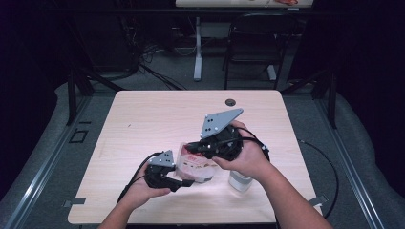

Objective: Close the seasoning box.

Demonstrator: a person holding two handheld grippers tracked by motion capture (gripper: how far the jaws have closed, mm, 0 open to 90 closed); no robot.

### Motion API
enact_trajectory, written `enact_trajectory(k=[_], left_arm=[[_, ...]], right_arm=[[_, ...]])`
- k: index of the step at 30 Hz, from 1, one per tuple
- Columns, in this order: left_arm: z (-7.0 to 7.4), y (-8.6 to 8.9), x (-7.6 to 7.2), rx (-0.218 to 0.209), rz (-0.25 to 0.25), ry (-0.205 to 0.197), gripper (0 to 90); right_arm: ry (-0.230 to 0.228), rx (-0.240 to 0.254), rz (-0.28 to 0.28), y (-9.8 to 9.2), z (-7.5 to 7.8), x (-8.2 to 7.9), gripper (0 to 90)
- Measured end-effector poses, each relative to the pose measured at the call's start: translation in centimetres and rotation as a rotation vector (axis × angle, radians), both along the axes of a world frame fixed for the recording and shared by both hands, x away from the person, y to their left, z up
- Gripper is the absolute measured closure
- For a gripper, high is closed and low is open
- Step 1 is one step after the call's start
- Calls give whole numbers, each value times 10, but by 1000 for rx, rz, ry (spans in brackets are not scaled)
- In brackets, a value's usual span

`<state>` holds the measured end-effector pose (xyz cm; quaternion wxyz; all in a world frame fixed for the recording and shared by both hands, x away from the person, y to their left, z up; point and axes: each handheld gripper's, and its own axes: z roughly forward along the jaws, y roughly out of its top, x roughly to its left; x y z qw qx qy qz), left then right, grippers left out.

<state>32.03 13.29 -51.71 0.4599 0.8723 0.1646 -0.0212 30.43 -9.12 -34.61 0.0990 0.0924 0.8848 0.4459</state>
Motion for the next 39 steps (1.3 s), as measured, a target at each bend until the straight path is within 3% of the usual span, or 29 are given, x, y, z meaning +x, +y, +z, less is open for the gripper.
enact_trajectory(k=[22,39], left_arm=[[5,3,0,28,5,4,596],[12,7,2,92,-1,35,609]], right_arm=[[4,22,-14,-8,-2,0,900],[4,22,-30,-16,-7,1,900]])
